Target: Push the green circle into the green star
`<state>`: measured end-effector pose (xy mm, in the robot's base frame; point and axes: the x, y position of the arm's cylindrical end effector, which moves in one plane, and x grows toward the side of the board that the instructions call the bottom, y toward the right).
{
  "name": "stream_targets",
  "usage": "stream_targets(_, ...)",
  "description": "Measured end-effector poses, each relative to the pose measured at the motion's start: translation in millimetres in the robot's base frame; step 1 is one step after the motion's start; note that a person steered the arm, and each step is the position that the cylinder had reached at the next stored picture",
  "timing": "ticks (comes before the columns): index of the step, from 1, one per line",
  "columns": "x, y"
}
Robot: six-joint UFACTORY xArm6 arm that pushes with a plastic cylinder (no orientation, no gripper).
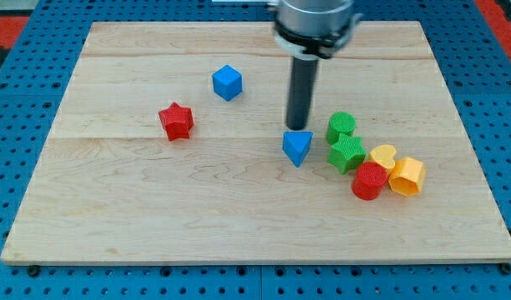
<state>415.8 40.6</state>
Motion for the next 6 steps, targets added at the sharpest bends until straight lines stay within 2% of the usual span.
stream_targets(1, -28, 33)
stream_targets(2, -8, 66)
stream_targets(3, 15, 68)
stream_targets(4, 6, 67)
stream_targets(5, -19, 10)
stream_targets(6, 18, -49)
